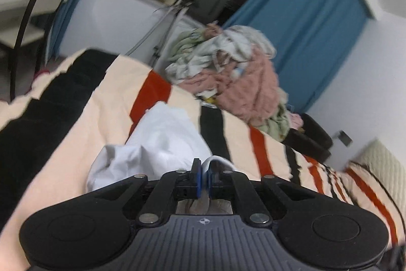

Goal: Fold clothes

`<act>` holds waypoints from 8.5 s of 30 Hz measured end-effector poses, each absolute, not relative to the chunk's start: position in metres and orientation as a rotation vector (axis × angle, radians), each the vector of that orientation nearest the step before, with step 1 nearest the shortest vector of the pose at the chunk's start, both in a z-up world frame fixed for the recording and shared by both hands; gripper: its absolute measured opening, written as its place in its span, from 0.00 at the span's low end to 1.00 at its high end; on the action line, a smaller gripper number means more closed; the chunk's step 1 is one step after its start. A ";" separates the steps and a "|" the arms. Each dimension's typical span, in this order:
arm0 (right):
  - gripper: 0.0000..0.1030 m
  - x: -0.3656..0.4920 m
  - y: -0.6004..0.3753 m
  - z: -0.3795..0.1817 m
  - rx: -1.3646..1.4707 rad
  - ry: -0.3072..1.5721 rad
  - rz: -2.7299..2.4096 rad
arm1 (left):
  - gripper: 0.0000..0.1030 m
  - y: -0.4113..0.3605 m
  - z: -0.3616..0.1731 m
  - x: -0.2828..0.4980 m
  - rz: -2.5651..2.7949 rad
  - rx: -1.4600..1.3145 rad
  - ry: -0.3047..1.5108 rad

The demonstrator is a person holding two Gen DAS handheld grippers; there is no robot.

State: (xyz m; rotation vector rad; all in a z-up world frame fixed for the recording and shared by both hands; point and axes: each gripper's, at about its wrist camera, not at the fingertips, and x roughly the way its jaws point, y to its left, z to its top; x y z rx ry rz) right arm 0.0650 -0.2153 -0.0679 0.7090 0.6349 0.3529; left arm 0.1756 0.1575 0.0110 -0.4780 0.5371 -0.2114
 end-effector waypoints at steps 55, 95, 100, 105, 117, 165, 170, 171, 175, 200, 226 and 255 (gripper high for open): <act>0.10 0.042 -0.187 -0.043 0.400 0.453 0.298 | 0.98 -0.033 -0.026 0.040 0.220 0.511 -0.098; 0.73 -0.019 -0.184 0.007 0.140 0.088 0.037 | 0.96 0.044 -0.016 -0.008 0.199 0.260 0.240; 0.72 -0.015 -0.182 0.000 0.079 0.144 0.011 | 0.96 0.051 -0.015 -0.008 0.294 0.207 0.184; 0.77 0.015 -0.174 -0.035 0.069 0.408 0.079 | 0.99 0.093 0.009 -0.045 0.395 -0.011 0.115; 0.88 -0.033 -0.180 -0.046 0.246 0.321 -0.157 | 1.00 0.139 0.012 -0.102 0.402 -0.274 0.289; 0.88 0.232 -0.209 0.255 -0.004 0.205 -0.137 | 1.00 0.100 0.239 0.252 0.194 -0.233 0.217; 0.88 0.365 -0.218 0.137 -0.017 0.317 -0.164 | 1.00 0.091 0.106 0.406 0.200 -0.184 0.341; 0.88 0.388 -0.219 0.115 -0.027 0.335 -0.162 | 1.00 0.093 0.079 0.440 0.194 -0.175 0.381; 0.87 0.470 -0.215 0.023 -0.140 0.513 -0.159 | 1.00 0.086 -0.023 0.544 0.140 -0.069 0.523; 0.87 0.284 -0.179 0.072 0.003 0.548 0.091 | 1.00 0.059 0.018 0.370 -0.078 0.044 0.645; 0.88 -0.010 -0.215 0.002 0.289 0.354 0.134 | 0.96 0.105 -0.021 0.077 -0.034 -0.100 0.546; 0.87 0.106 -0.200 -0.076 0.271 0.466 0.018 | 0.02 0.271 -0.037 0.391 0.346 -0.116 0.594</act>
